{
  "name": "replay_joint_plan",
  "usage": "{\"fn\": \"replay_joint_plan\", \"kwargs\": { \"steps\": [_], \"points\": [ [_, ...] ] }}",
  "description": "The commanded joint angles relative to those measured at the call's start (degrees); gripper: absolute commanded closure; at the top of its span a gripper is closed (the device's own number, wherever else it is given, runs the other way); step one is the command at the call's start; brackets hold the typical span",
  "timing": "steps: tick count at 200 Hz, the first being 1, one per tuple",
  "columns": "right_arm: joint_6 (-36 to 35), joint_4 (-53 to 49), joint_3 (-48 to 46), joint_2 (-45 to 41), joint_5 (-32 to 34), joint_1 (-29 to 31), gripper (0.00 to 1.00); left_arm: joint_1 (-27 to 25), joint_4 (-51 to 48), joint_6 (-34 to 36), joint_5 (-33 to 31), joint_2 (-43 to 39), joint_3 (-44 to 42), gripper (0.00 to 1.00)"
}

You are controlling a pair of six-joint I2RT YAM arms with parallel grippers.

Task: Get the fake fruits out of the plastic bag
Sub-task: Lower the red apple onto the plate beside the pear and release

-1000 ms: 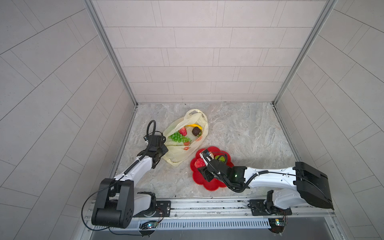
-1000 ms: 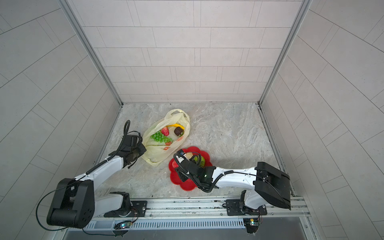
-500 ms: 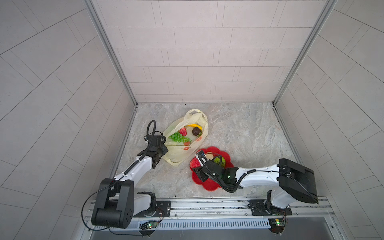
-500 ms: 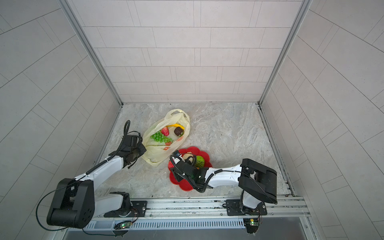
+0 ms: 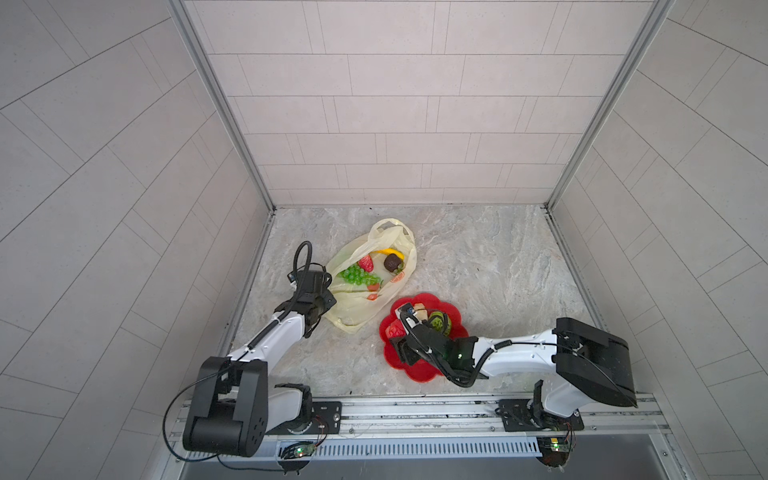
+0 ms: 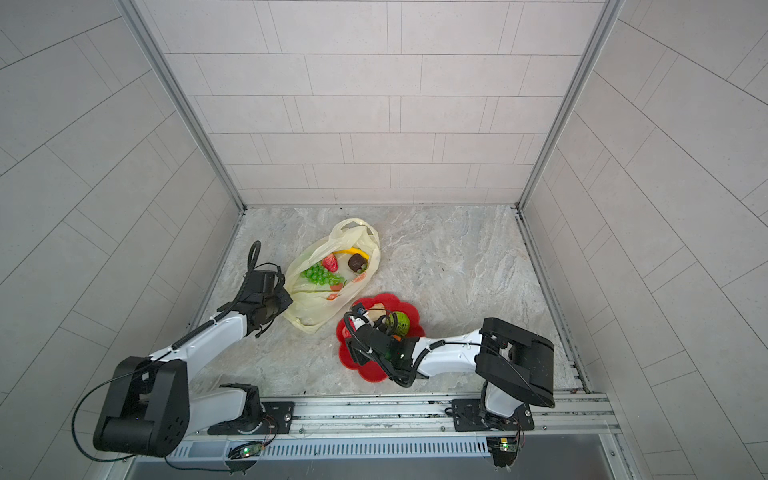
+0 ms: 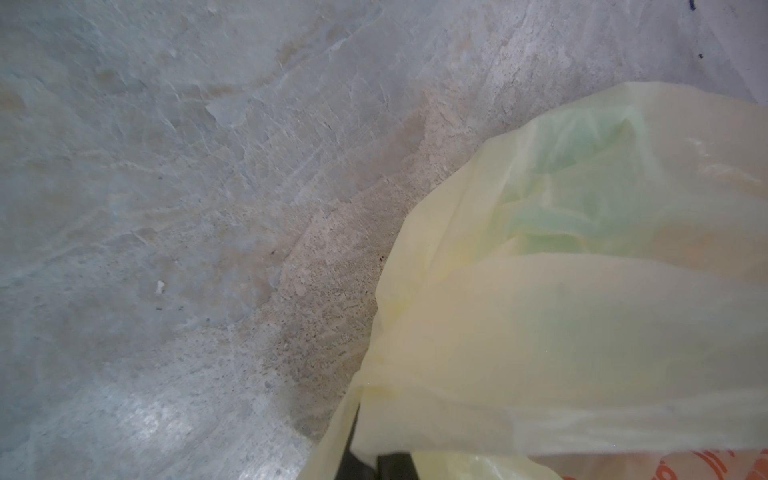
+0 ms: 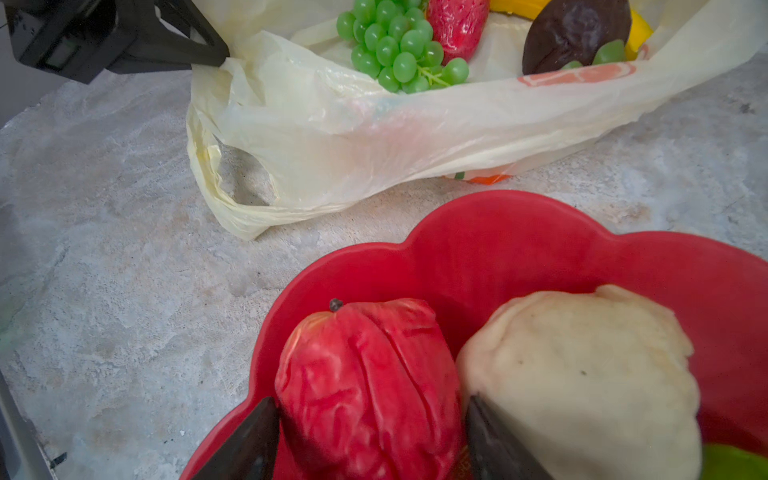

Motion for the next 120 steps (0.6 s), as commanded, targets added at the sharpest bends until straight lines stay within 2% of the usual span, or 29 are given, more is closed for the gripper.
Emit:
{"fn": "replay_joint_plan", "kwargs": {
  "steps": [1, 32, 65, 120],
  "points": [
    [1.32, -0.55, -0.35, -0.13, 1.38, 0.28, 0.3, 0.31, -1.9, 0.73, -1.87, -1.62, -0.24, 1.0],
    [1.54, -1.48, -0.49, -0.52, 1.69, 0.28, 0.3, 0.31, -1.82, 0.64, -1.74, -1.34, -0.25, 1.0],
    [1.45, -2.7, -0.88, -2.41, 2.19, 0.28, 0.25, 0.35, -1.74, 0.64, -1.57, -1.13, -0.18, 1.0],
    [2.84, -8.55, 0.43, -5.65, 2.39, 0.28, 0.22, 0.31, -1.55, 0.75, -1.4, -0.6, -0.07, 1.0]
  ]
}}
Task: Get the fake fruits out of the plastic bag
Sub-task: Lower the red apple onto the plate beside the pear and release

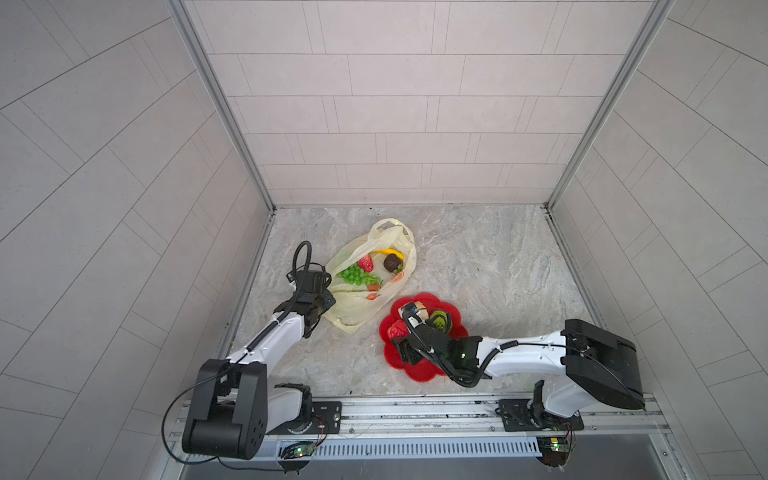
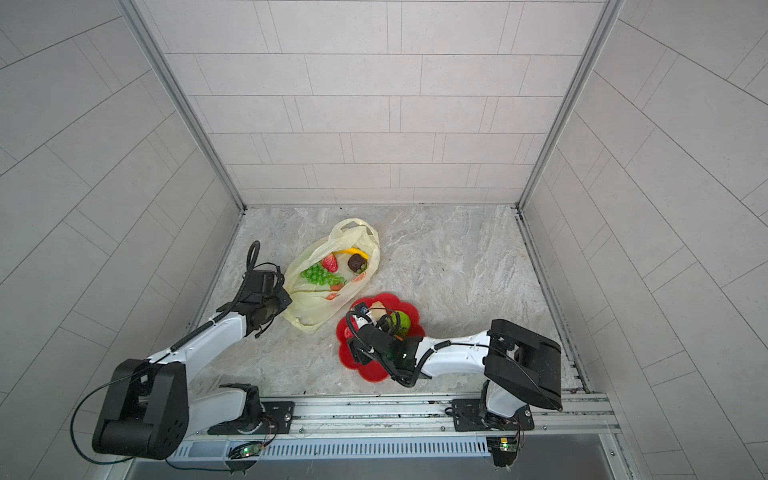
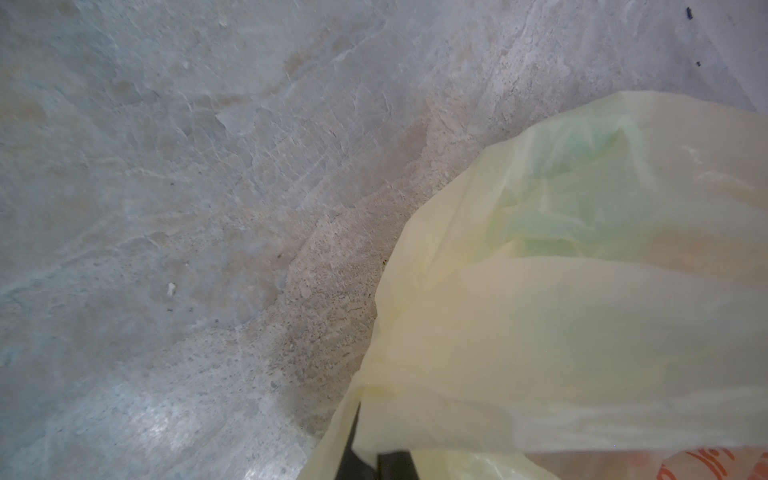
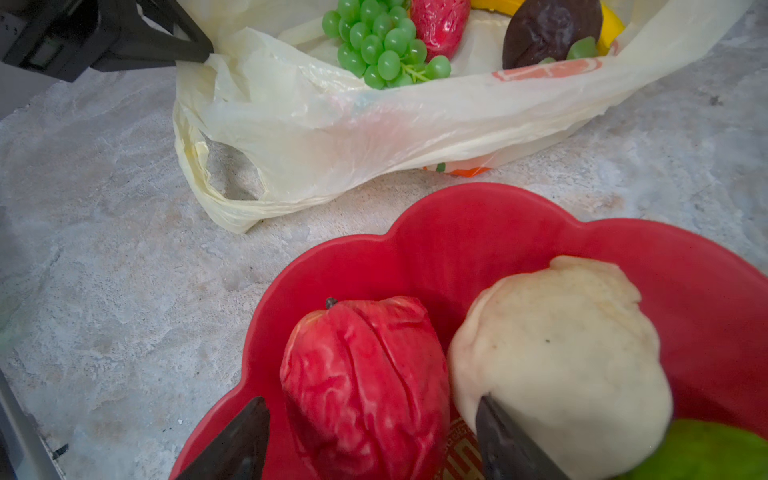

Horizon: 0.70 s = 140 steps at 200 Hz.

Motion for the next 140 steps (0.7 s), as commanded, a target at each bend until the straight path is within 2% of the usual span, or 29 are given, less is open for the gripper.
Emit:
{"fn": "replay_joint_plan", "kwargs": {
  "steps": [1, 31, 64, 140],
  "points": [
    [1.62, -4.23, 0.61, -2.65, 1.74, 0.28, 0.22, 0.27, -1.2, 0.7, -0.77, 0.0, -0.07, 1.0],
    [2.67, -6.71, 0.39, -5.02, 2.46, 0.28, 0.22, 0.33, -1.04, 0.61, -0.65, 0.0, -0.15, 1.0],
    [4.09, -9.95, 0.49, -7.17, 6.28, 0.28, 0.22, 0.3, -0.97, 0.61, -0.52, 0.03, -0.24, 1.0],
    [5.1, -13.57, 2.0, -4.14, 7.27, 0.1, 0.26, 0.31, -0.94, 0.6, -0.4, 0.08, -0.24, 1.0]
  ]
}}
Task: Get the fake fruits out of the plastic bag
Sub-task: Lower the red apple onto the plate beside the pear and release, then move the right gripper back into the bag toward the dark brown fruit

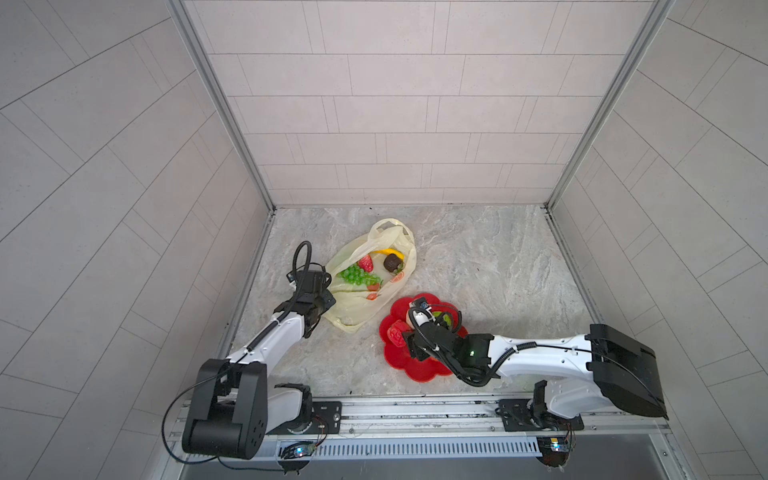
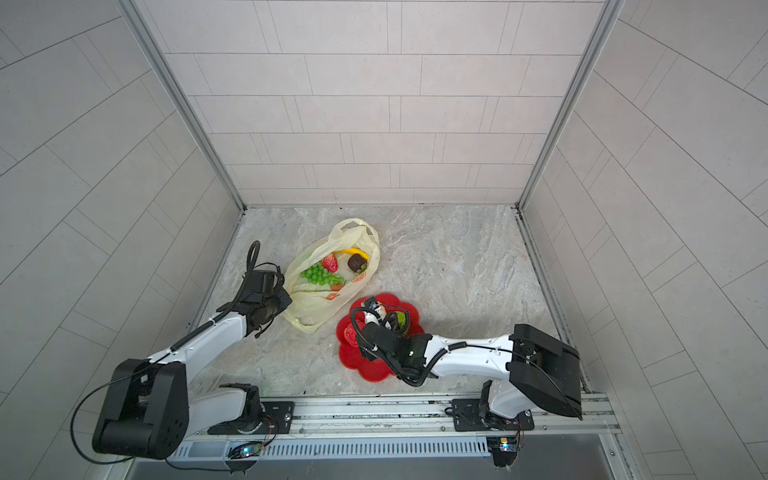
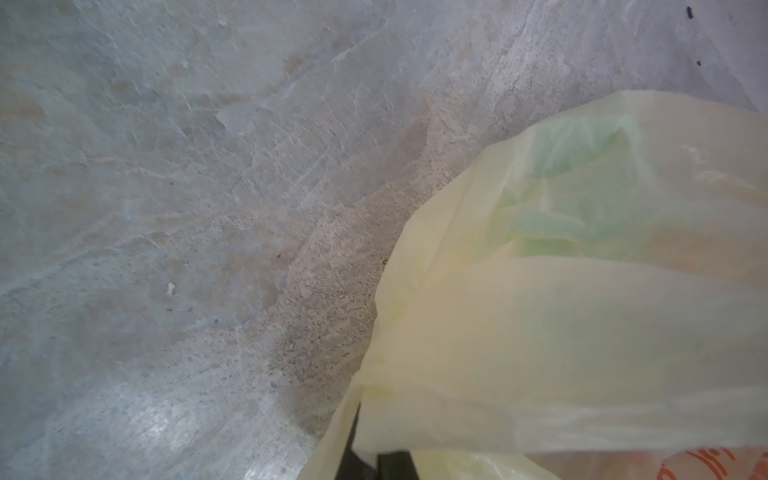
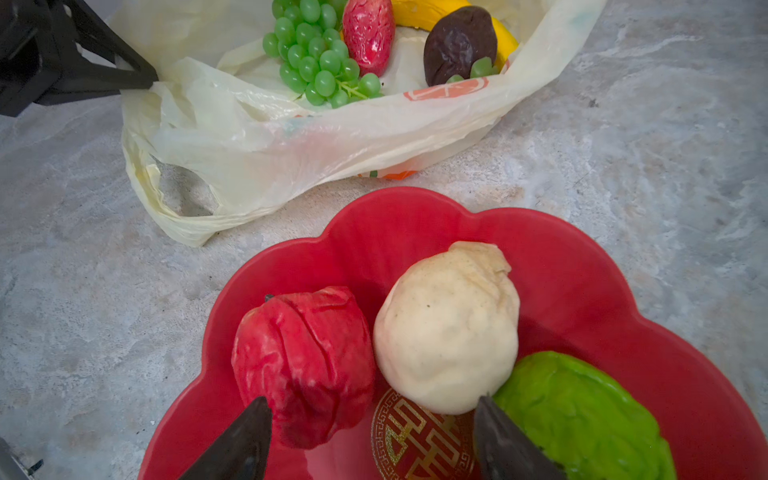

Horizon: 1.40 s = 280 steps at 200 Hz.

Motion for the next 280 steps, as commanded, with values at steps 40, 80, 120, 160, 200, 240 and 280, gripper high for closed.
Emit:
{"fn": "replay_joint_plan", "kwargs": {
  "steps": [40, 80, 120, 160, 200, 240, 280],
  "points": [
    [2.4, -4.26, -2.21, -0.78, 3.27, 0.12, 0.27, 0.24, -0.87, 0.6, -0.36, -0.01, -0.24, 1.0],
    [3.54, -6.44, -3.77, -3.02, 5.02, 0.12, 0.27, 0.31, -0.96, 0.6, -0.53, -0.23, -0.26, 1.0],
    [4.3, -6.94, -4.2, -4.72, 5.3, -0.31, 0.27, 0.31, -0.88, 0.6, -0.45, -0.23, -0.33, 1.0],
    [3.96, -7.9, -4.24, -6.55, 5.19, -0.31, 0.27, 0.27, -0.87, 0.69, -0.29, -0.06, -0.24, 1.0],
    [2.74, -10.77, -2.78, -9.2, 4.89, -0.31, 0.25, 0.17, -0.89, 0.69, 0.7, 0.49, 0.19, 1.0],
    [1.05, -15.25, 1.81, -10.83, 3.31, -3.07, 0.25, -1.37, -1.4, 2.49, 0.03, -0.45, 0.64, 1.0],
    [-4.82, -17.15, 11.29, -5.9, -3.87, -10.54, 0.25, -6.01, -1.66, 3.76, -1.78, -1.46, 1.84, 1.0]
  ]
}}
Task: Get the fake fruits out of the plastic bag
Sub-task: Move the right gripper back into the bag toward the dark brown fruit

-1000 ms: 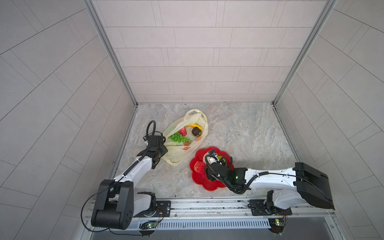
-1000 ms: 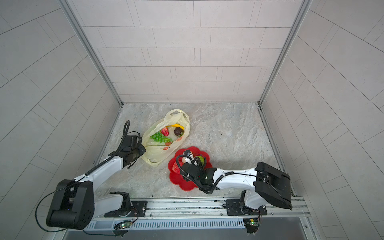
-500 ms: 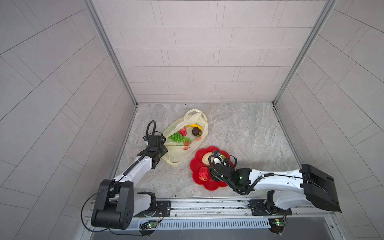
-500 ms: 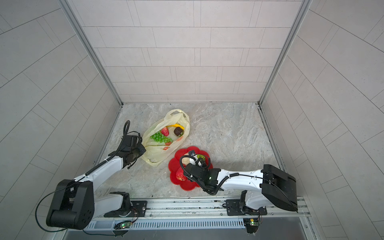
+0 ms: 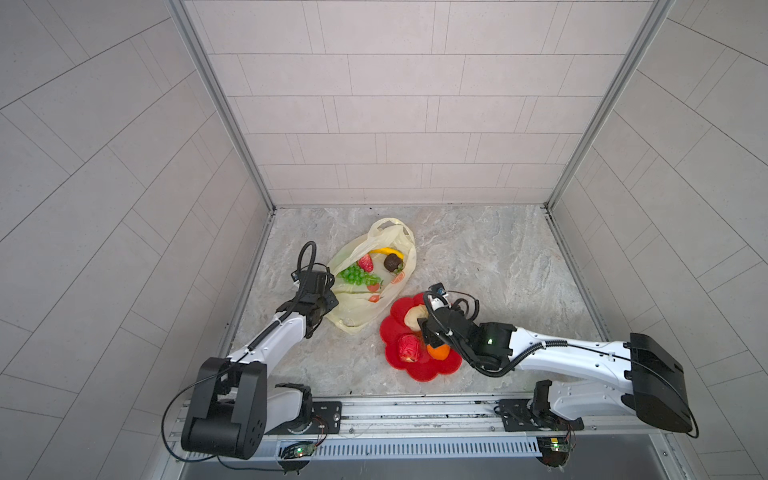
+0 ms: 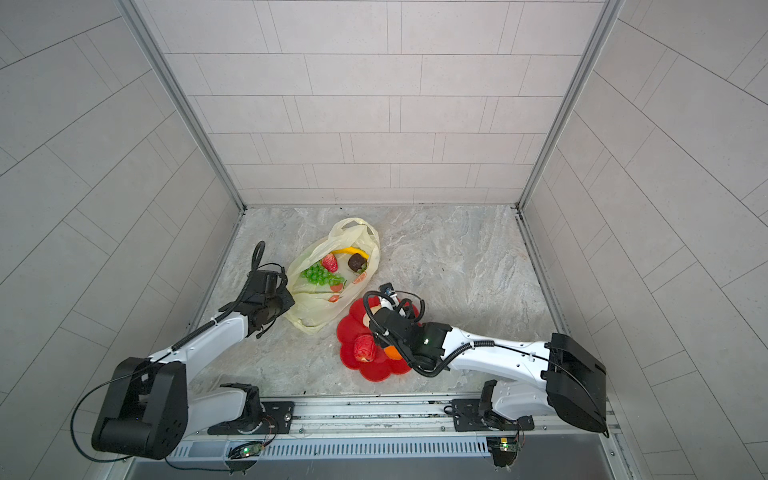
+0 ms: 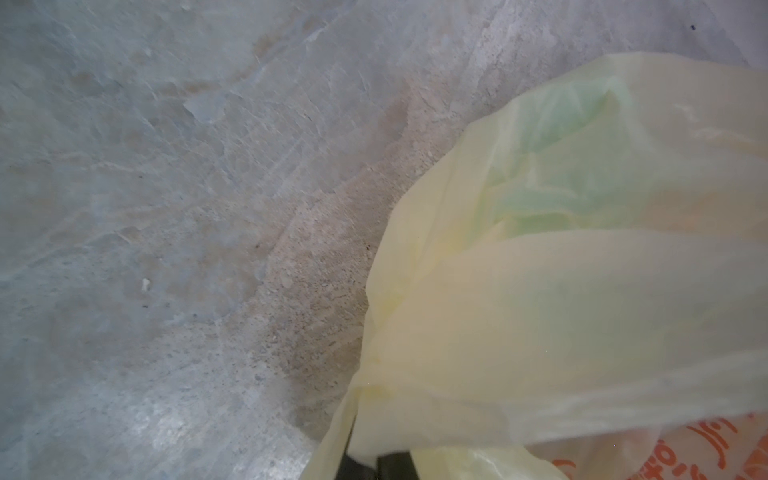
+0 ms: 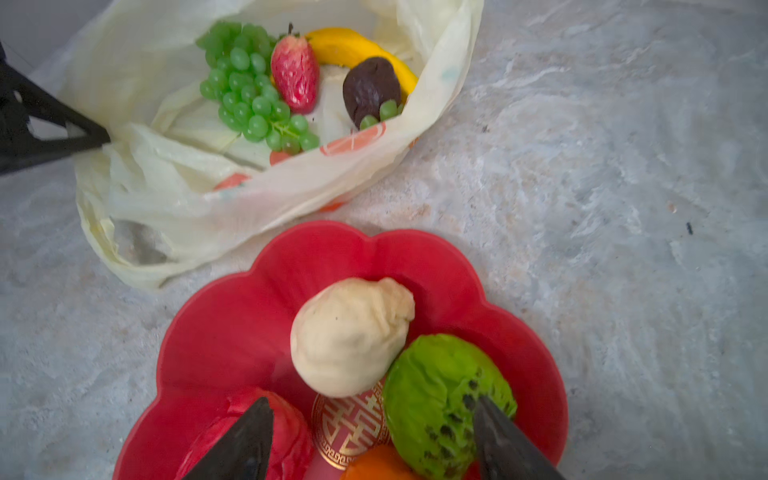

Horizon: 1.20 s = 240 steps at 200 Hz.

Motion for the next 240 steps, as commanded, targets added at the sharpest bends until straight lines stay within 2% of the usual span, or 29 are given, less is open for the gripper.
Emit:
{"fn": "replay_joint_plan", "kwargs": {
  "steps": [1, 31, 79, 101, 154, 188, 240],
  "points": [
    [-4.07, -2.74, 6.04, 3.2, -4.58, -3.88, 0.25, -2.76, -1.36, 1.86, -1.92, -1.57, 1.79, 1.0],
    [-7.67, -6.15, 17.24, 13.07, -12.27, -10.18, 0.26, -6.35, -1.62, 3.07, -4.48, -1.88, 2.79, 1.0],
    [-7.09, -10.16, 35.0, 29.03, -19.04, -15.09, 0.28, -6.76, -1.62, 3.36, -4.29, -0.67, 3.43, 1.0],
    [-4.57, -12.44, 43.26, 34.88, -17.19, -15.64, 0.3, -6.81, -1.55, 3.27, -3.98, -1.11, 3.26, 1.0],
    [1.45, -13.76, 55.74, 46.65, -12.17, -16.92, 0.34, -6.85, -0.9, 2.92, -2.75, -0.21, 3.28, 1.0],
    [4.05, -12.7, 58.96, 51.34, -10.32, -18.04, 0.34, -6.87, -0.18, 1.99, -1.06, 0.61, 3.34, 1.0],
    [5.9, -17.12, 67.91, 59.12, -6.62, -18.54, 0.33, -6.93, -0.07, 1.95, -0.74, 0.93, 3.43, 1.0]
  ]
}}
